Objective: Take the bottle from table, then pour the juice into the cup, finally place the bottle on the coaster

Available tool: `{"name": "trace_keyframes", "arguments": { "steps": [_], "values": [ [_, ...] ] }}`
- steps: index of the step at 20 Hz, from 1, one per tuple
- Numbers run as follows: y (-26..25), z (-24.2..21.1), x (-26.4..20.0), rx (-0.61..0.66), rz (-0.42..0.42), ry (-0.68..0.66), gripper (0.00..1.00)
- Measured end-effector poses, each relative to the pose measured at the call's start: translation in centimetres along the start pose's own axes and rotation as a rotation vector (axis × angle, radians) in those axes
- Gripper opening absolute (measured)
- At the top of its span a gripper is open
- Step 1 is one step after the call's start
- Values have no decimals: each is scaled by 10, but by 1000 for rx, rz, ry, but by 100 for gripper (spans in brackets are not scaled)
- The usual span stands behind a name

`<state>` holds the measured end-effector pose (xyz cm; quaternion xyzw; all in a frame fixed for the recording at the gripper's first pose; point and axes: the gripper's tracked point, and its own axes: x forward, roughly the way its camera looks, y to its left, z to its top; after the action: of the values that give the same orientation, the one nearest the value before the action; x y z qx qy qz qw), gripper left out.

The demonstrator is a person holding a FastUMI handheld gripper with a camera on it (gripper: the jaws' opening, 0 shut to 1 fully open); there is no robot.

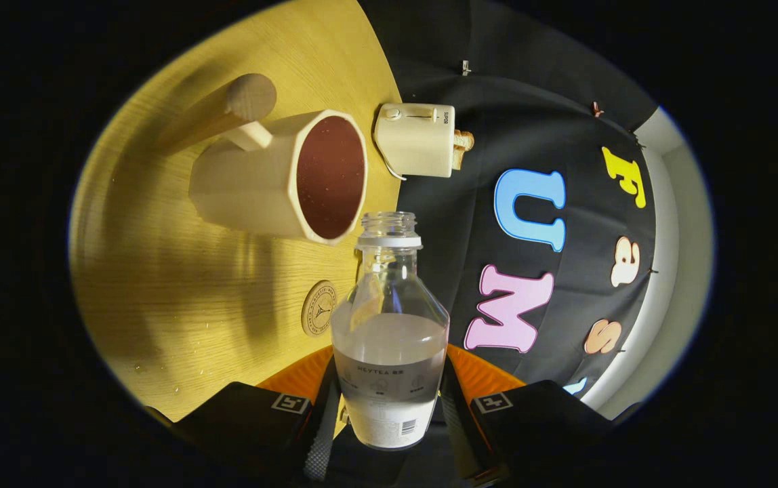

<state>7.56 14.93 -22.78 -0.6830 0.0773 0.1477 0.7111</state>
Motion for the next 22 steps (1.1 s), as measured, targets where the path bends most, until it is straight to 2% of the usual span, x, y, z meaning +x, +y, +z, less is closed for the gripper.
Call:
{"name": "trace_keyframes", "arguments": {
  "steps": [22],
  "values": [
    [-3, 3, 8, -139, -8, -40, 72]
  ]
}}
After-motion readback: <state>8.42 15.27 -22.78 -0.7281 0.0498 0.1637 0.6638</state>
